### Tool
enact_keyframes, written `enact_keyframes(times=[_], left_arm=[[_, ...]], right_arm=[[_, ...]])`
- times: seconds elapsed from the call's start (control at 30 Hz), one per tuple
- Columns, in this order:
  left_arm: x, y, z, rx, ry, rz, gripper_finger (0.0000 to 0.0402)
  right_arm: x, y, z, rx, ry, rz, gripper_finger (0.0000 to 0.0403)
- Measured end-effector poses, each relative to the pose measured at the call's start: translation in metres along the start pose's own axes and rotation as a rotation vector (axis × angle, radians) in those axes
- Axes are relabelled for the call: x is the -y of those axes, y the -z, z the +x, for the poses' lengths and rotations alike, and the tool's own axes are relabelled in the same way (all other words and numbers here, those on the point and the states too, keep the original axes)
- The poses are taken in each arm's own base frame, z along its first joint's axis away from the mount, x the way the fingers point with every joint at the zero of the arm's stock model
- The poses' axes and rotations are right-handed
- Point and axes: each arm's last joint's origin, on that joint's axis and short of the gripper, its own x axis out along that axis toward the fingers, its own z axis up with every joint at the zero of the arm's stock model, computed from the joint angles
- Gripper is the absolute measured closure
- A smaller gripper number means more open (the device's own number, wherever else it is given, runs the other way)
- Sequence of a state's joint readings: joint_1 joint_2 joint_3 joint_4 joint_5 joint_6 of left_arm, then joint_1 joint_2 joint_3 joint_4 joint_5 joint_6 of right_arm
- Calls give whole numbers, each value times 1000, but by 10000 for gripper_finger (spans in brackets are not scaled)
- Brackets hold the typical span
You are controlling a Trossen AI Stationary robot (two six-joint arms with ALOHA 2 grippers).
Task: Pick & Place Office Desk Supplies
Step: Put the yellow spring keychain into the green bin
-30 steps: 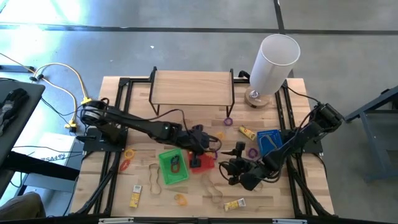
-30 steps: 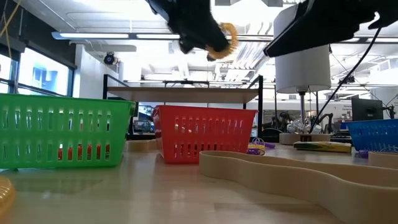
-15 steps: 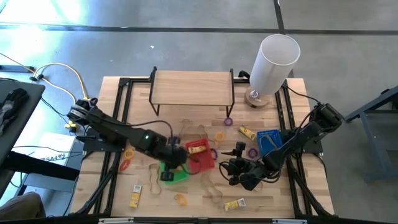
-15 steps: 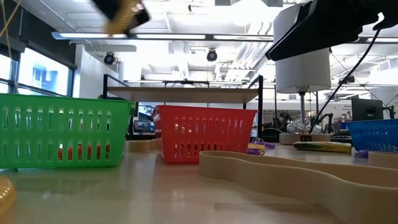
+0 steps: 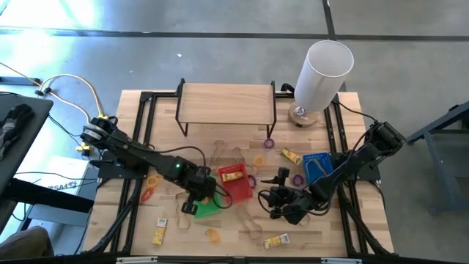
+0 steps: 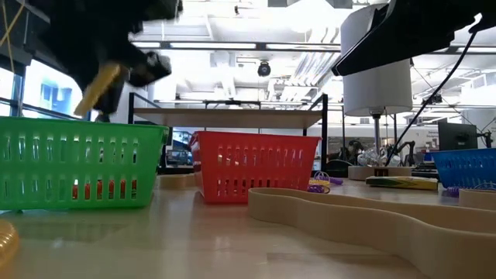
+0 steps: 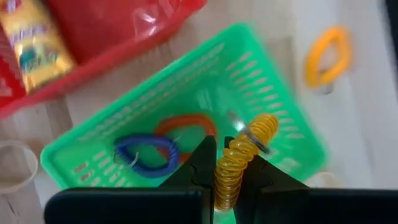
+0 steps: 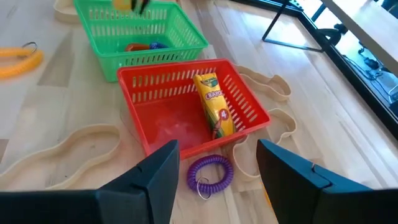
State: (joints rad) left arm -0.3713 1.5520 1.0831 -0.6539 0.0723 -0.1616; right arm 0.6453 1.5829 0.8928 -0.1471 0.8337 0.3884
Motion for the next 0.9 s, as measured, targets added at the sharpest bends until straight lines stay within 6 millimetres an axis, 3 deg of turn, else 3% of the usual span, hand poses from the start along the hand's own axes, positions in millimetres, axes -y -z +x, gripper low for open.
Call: enact_keyframes(times=[0.33,0.9], left_arm=[[-10,15,16,-19,-13,-96,378],[-9,11,17,31,-37,-151,375]], right_arm=[[0,0,0,-1,1,0,200],[7,-2,10,-52,-64,44,200]])
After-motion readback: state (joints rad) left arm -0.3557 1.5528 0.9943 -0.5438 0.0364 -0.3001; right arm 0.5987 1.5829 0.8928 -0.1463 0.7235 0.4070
